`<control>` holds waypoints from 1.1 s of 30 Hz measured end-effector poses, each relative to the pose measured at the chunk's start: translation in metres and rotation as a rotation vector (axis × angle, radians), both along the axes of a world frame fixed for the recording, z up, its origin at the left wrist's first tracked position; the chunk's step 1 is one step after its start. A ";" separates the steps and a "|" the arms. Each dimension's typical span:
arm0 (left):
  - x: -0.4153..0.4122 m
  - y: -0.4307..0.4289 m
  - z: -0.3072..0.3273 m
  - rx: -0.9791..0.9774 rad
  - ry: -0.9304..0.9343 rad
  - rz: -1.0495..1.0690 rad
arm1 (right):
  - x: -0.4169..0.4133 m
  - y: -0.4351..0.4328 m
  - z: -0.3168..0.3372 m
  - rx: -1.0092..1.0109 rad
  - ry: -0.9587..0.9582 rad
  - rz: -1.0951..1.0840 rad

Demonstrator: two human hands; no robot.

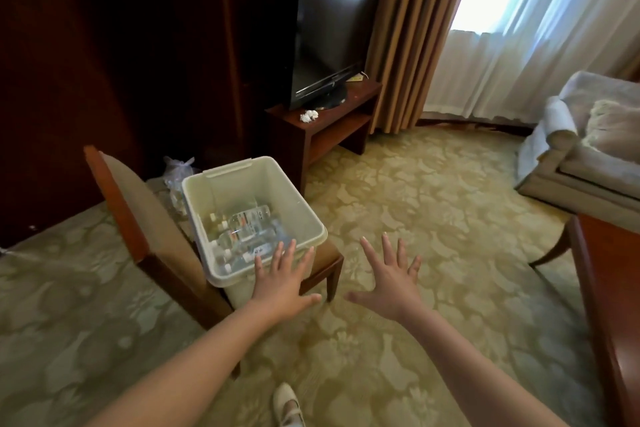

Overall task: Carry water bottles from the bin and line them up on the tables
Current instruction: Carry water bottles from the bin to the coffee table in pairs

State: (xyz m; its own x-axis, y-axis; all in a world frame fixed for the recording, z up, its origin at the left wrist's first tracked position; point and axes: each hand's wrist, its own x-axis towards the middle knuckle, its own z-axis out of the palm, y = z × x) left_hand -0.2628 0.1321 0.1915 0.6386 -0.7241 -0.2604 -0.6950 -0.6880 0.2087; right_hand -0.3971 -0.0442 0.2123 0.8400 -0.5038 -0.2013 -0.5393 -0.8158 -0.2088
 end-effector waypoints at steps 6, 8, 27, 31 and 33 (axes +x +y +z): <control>0.095 -0.065 0.000 0.002 0.006 0.062 | 0.105 -0.072 0.000 0.008 0.025 0.085; 0.120 -0.078 -0.001 0.017 0.003 0.077 | 0.136 -0.089 0.000 0.005 0.020 0.098; 0.213 -0.149 -0.040 0.044 0.160 0.793 | 0.379 -0.186 -0.032 0.034 0.143 0.787; 0.200 -0.175 -0.041 0.035 0.191 1.028 | 0.414 -0.198 -0.032 0.050 0.155 1.002; 0.191 -0.184 -0.039 0.040 0.210 1.127 | 0.425 -0.200 -0.032 0.050 0.164 1.100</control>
